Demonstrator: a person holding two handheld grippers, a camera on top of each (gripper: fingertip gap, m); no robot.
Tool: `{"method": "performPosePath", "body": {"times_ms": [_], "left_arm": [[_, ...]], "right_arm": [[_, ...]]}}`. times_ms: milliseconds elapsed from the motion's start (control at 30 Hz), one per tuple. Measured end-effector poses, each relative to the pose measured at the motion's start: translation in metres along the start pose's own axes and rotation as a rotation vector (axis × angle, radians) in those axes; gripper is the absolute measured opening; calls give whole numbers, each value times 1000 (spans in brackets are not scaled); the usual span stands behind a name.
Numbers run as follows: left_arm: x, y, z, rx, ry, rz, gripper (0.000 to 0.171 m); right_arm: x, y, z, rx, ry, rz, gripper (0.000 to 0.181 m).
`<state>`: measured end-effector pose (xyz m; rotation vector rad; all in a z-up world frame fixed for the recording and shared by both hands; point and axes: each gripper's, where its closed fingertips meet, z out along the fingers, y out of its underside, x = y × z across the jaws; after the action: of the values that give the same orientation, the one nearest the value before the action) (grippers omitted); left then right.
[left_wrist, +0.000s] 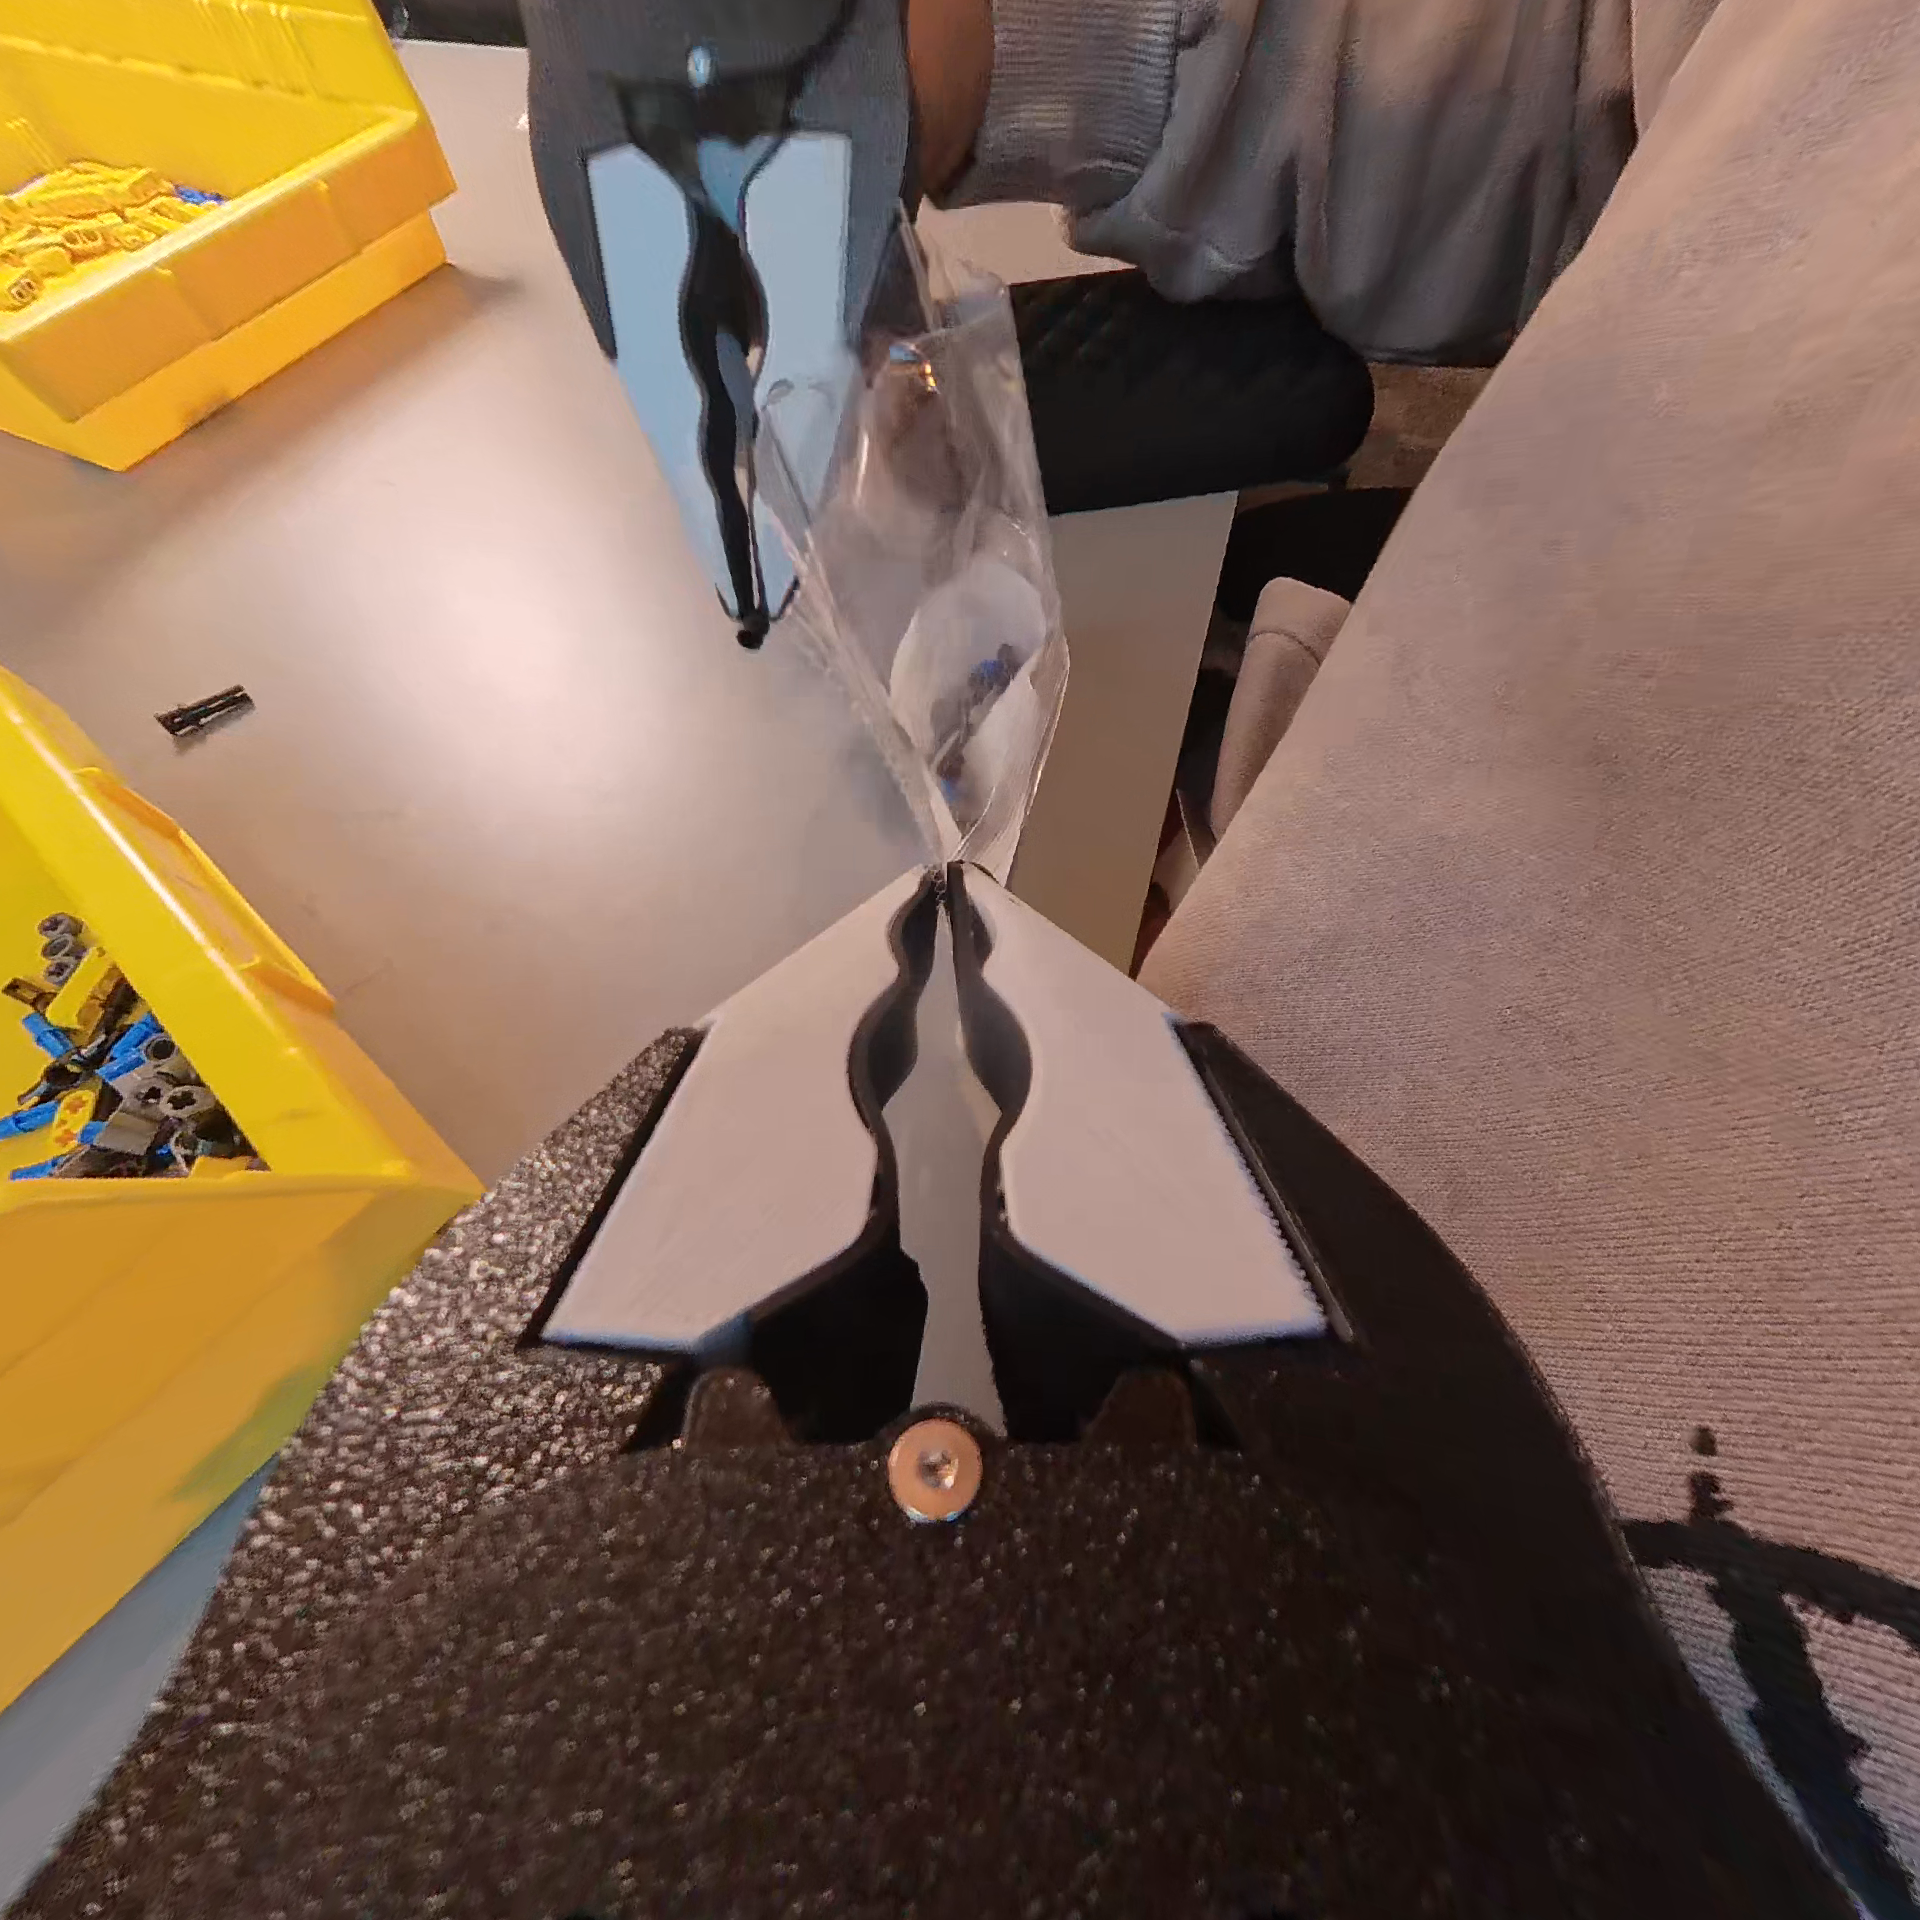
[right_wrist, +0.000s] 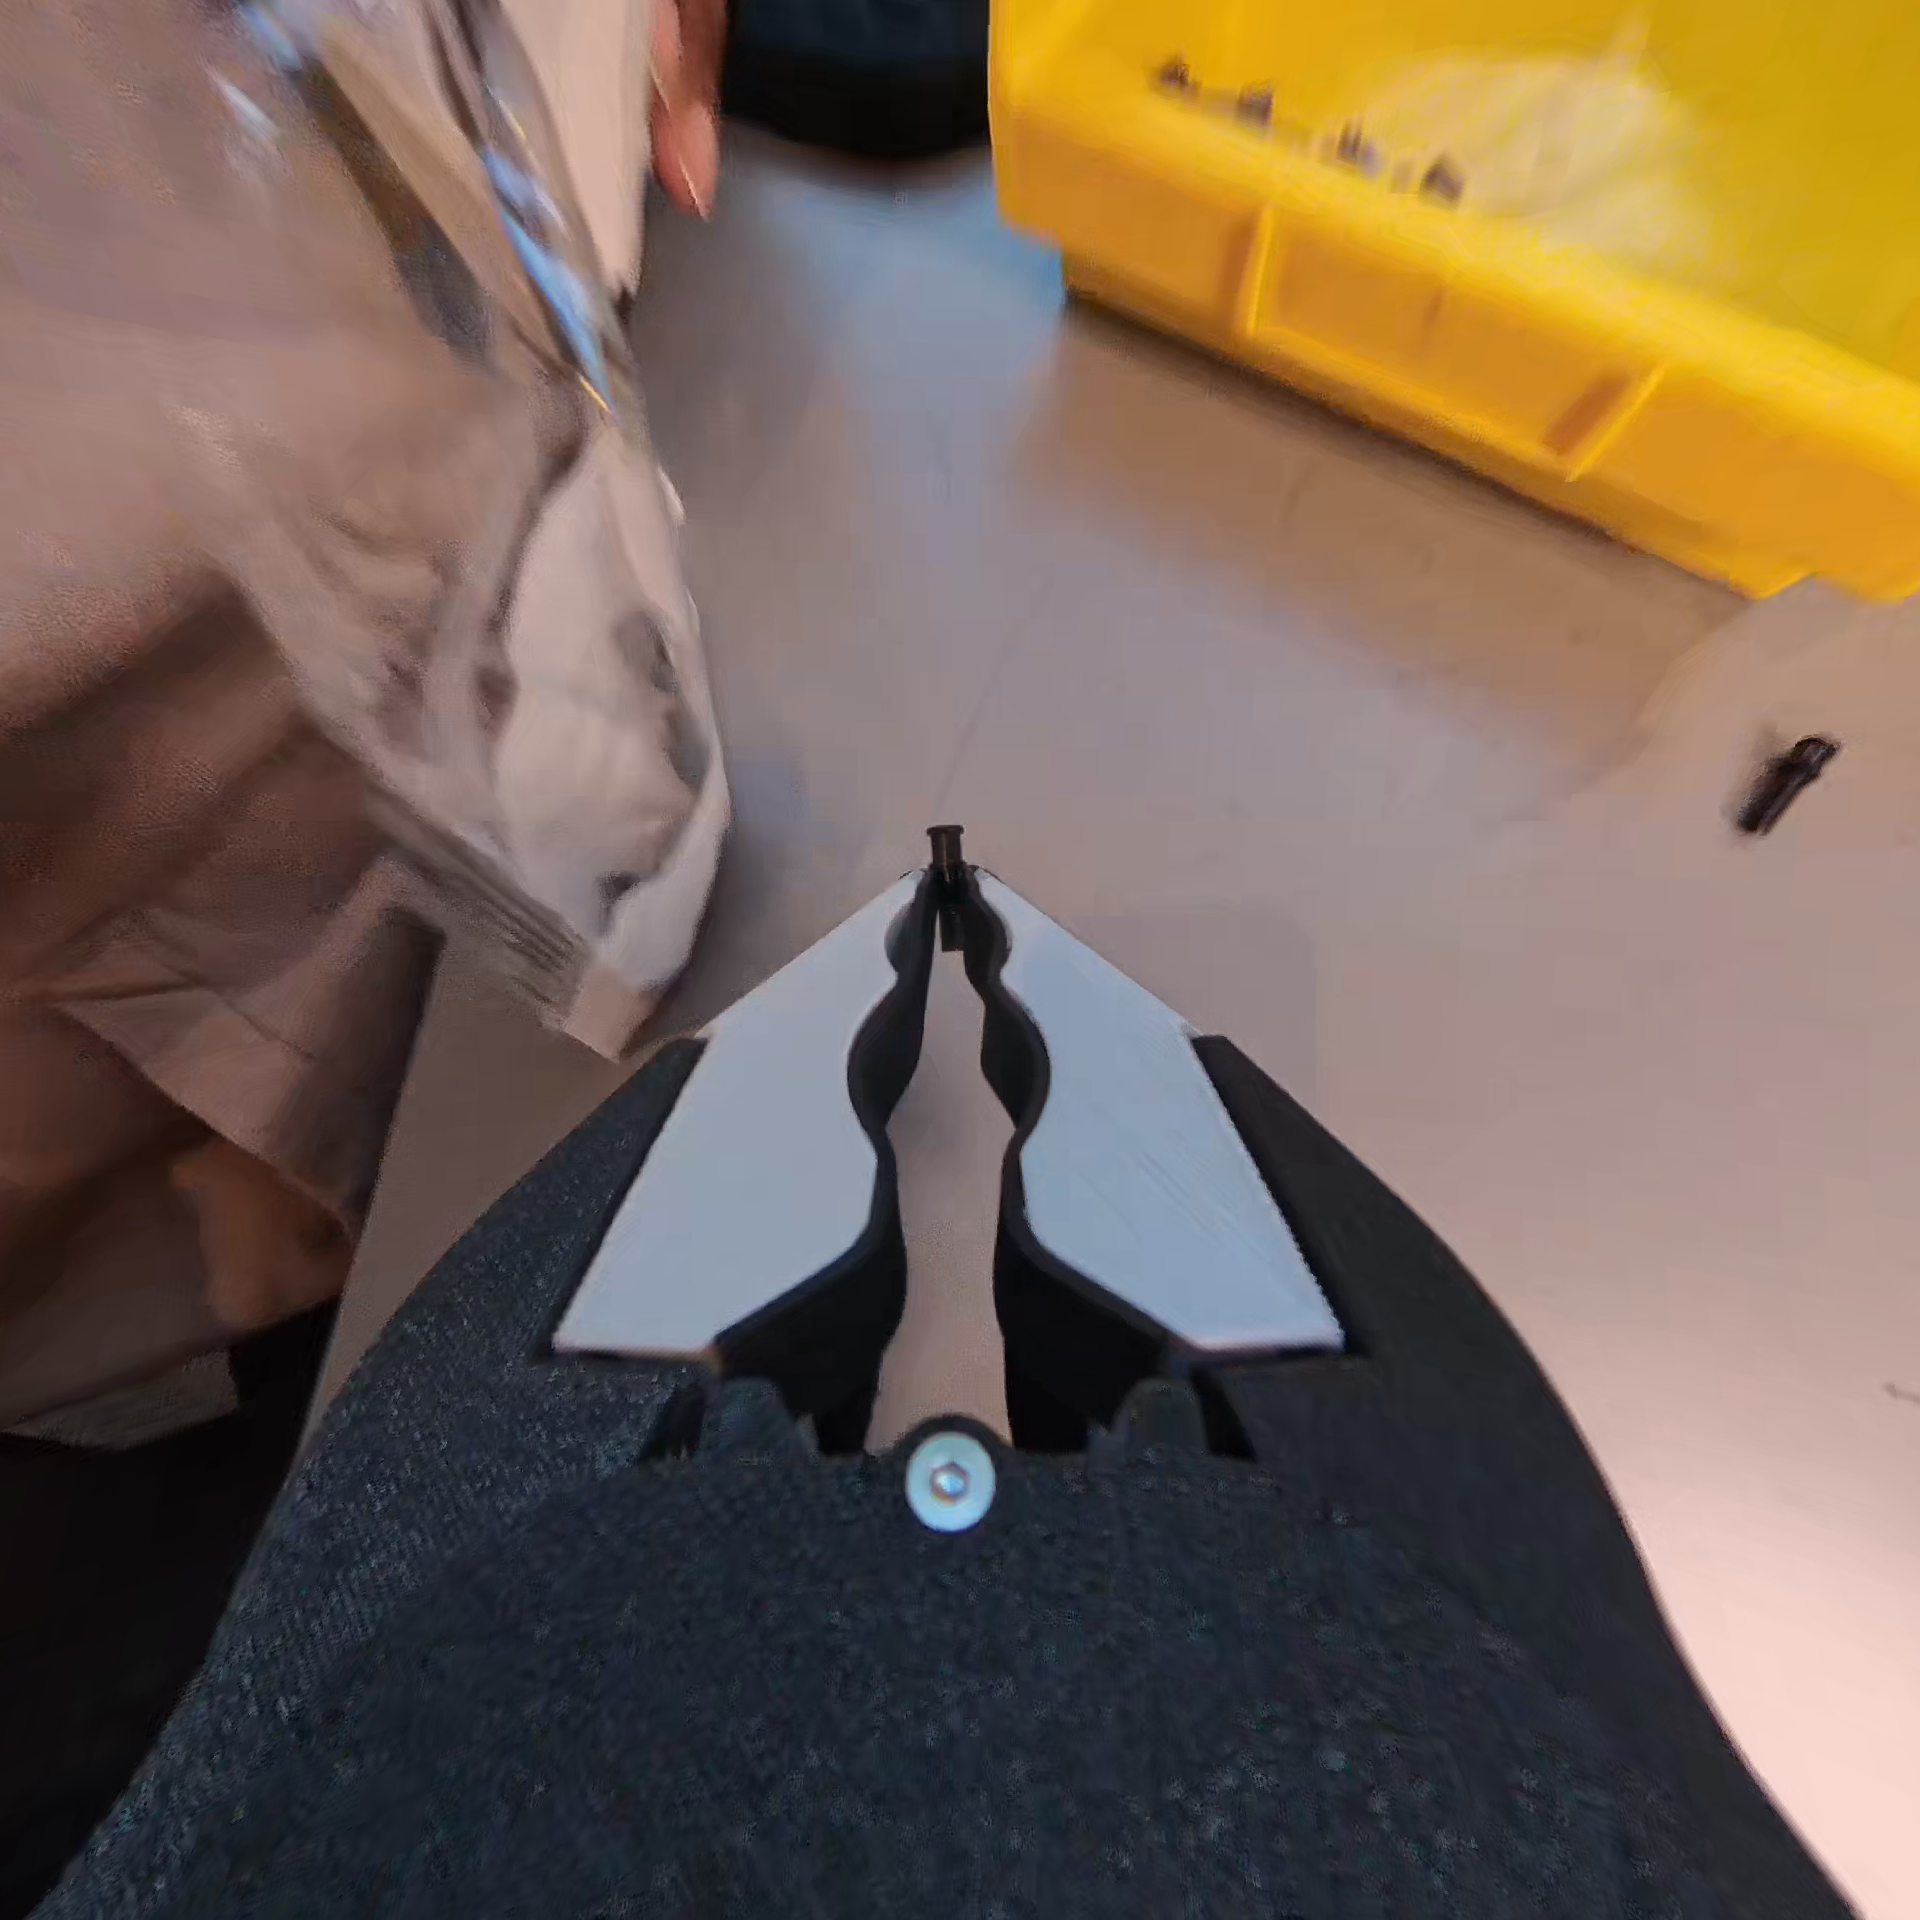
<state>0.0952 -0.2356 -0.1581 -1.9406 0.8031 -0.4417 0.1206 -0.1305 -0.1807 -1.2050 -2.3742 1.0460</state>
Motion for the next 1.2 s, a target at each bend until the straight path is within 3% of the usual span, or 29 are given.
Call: {"method": "performPosePath", "body": {"times_ms": [133, 200, 300, 400, 500, 633, 833, 900, 1033, 1100, 1200], "left_arm": [[-9, 0, 1, -1, -31, -40, 0], [-11, 0, 1, 2, -37, -48, 0], [-11, -1, 2, 4, -40, -43, 0], [-11, -1, 2, 8, -44, -43, 0], [-11, -1, 2, 8, -45, -45, 0], [-12, -1, 2, 5, -45, -48, 0], [-14, -1, 2, 6, -53, -58, 0], [-14, -1, 2, 7, -54, -61, 0], [-17, 0, 2, 9, -59, -74, 0], [-18, -1, 2, 10, -63, -83, 0], [-19, -1, 2, 12, -64, -85, 0]], "right_arm": [[-17, -85, -47, 356, -8, -57, 3], [-36, -103, -55, 382, -59, -104, 3], [-37, -93, -37, 243, -25, -144, 18], [-25, -101, -45, 334, -33, -102, 18], [34, -99, -56, 382, 130, -2, 18], [133, -49, -28, 166, 396, 155, 24], [178, -10, 22, -14, 428, 261, 15], [179, -6, 28, -28, 417, 263, 5], [164, -18, 21, 32, 358, 219, 3], [131, -56, 4, 194, 225, 146, 4], [49, -108, -32, 393, -55, -13, 4]]}}
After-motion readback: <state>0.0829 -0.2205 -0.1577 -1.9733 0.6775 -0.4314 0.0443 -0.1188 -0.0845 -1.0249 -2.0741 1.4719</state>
